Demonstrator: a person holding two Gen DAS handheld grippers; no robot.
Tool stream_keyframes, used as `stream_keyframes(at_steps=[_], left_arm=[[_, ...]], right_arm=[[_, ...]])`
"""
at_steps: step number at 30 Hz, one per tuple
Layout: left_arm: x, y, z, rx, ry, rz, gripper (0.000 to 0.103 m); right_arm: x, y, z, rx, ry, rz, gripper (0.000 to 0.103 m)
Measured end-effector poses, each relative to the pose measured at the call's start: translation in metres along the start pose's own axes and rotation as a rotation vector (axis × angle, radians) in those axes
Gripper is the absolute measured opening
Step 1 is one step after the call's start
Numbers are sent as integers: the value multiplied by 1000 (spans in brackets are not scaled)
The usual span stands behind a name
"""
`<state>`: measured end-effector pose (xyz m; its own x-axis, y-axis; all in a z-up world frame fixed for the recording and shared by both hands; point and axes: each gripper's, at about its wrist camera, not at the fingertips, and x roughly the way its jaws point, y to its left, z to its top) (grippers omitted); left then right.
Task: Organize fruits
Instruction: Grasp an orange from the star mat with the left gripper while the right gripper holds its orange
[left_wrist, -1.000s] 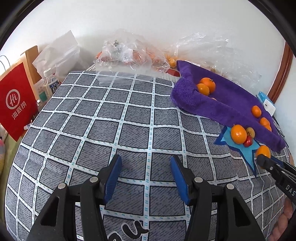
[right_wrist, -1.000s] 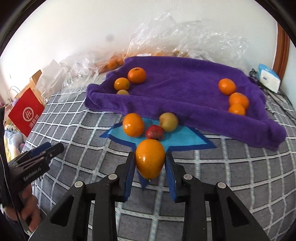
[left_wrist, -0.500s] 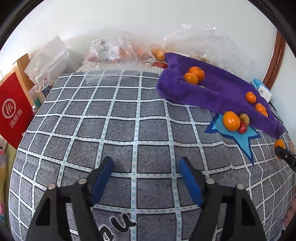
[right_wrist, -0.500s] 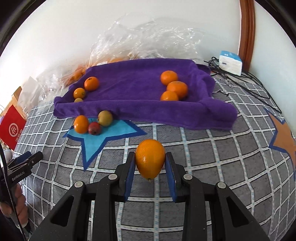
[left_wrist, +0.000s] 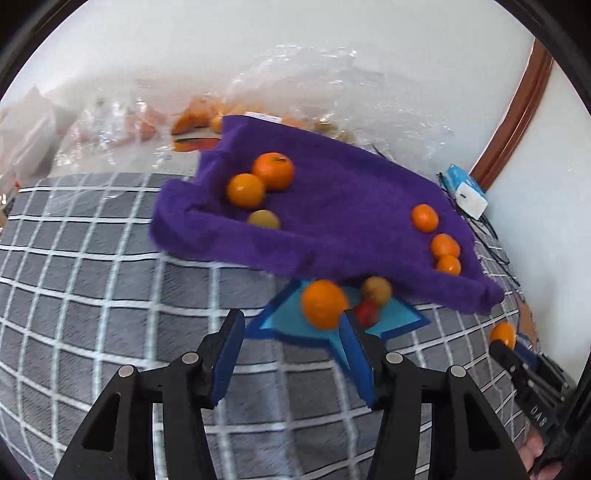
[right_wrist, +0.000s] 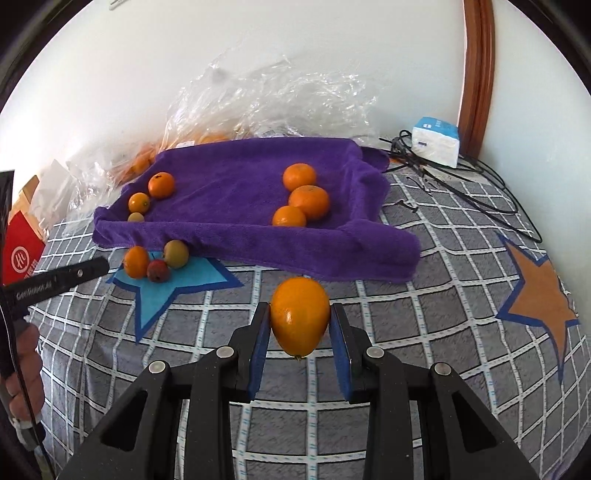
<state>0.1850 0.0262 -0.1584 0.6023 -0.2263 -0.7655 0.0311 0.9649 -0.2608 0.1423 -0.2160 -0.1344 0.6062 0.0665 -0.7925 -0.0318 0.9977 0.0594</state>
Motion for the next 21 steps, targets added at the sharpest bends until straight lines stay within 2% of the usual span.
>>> stream_keyframes(at_steps=[3,10,13,15,17,21], left_arm=[[11,-9,4,-11,20,-1,51],[31,-14,9,-52,57,-6,51],[36,-15,8,-71,69,-14,44],[38,-16,8,-68,69,-11,31],[39,-13,7,-81,65,-19,31],[36,-12,9,-66,53,11,31]], right_arm=[[-2,-6,-2,-8,6,-27,32],[-3,-11,-4,-15,-3,-12,32],[3,-11,-6,-16,6,-4,32],[9,-10,-5,-13,22,1,32],[12,-9,-4,-12,35,-1,32],[8,-4,2,-15,26,0,32]])
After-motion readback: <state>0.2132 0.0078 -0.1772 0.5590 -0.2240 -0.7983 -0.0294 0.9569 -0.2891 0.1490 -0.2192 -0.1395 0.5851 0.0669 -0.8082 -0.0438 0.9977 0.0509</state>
